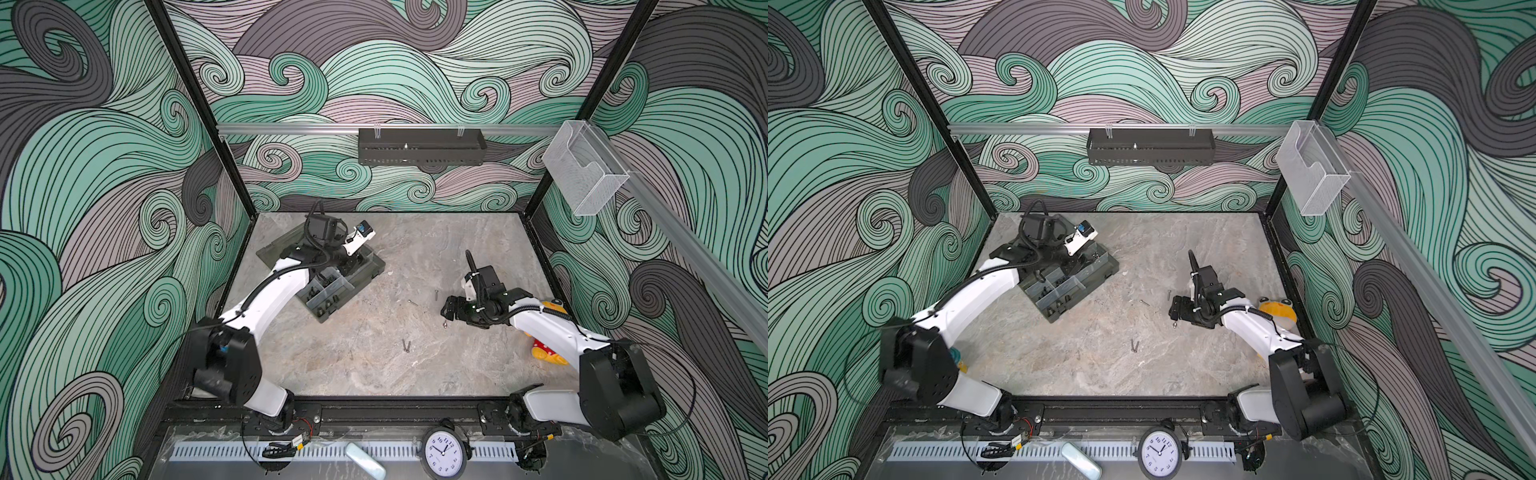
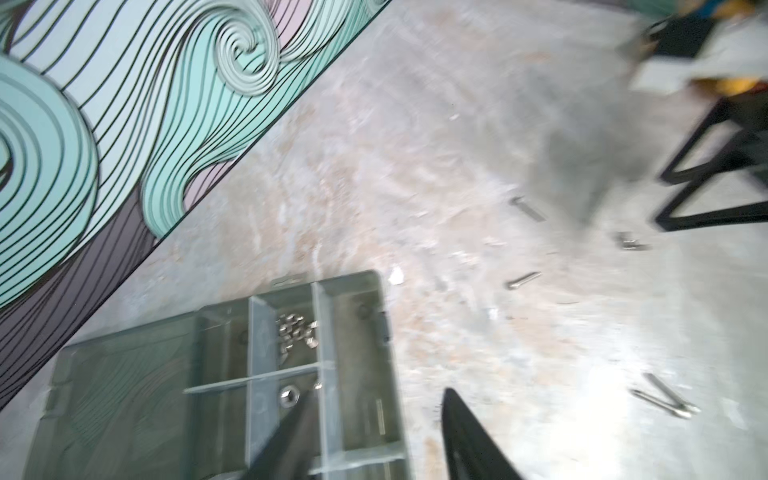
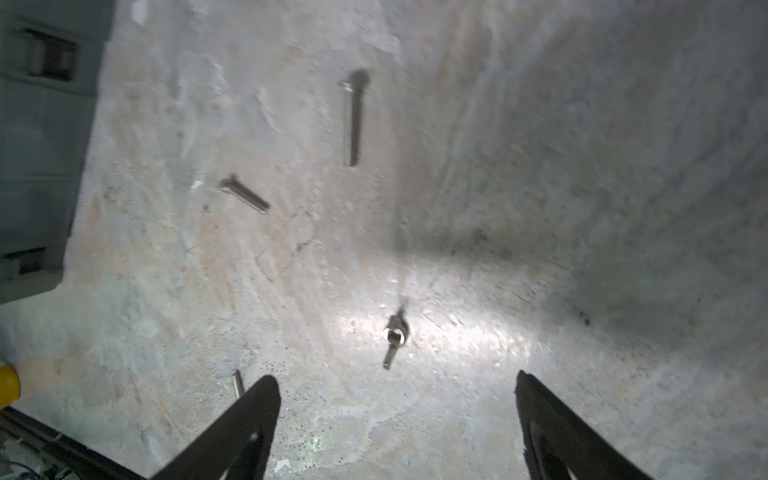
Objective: Sort the screws and nuts into containers
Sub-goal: Place the nut into the container, then pick up the nut from the center of the table.
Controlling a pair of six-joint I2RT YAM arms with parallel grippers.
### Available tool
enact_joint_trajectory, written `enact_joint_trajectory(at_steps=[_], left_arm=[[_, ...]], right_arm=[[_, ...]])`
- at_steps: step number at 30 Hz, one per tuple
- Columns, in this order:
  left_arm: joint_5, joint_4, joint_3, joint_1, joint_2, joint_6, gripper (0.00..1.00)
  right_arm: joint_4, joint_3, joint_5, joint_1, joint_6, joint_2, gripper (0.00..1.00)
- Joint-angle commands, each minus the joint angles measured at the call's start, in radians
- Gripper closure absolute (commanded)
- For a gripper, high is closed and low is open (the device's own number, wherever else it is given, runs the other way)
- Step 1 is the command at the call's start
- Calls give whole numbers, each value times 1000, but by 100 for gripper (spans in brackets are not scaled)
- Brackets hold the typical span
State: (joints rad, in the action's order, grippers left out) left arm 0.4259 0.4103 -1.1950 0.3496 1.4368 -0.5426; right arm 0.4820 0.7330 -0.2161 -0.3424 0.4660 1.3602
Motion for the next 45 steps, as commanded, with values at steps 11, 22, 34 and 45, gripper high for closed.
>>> enact_joint_trajectory(at_steps=[11, 22, 34, 45], left_arm=[[233, -23, 297, 138, -162, -231, 1], [171, -23, 320, 155, -180, -278, 1], [149, -23, 322, 158, -170, -281, 1], [143, -22, 327, 163, -170, -286, 1]], right_arm=[[72, 70, 125, -96, -25, 123, 41], [22, 78, 141, -104, -26, 176, 58], [6, 109, 114, -118, -15, 211, 64], [37, 114, 108, -125, 0, 242, 76]])
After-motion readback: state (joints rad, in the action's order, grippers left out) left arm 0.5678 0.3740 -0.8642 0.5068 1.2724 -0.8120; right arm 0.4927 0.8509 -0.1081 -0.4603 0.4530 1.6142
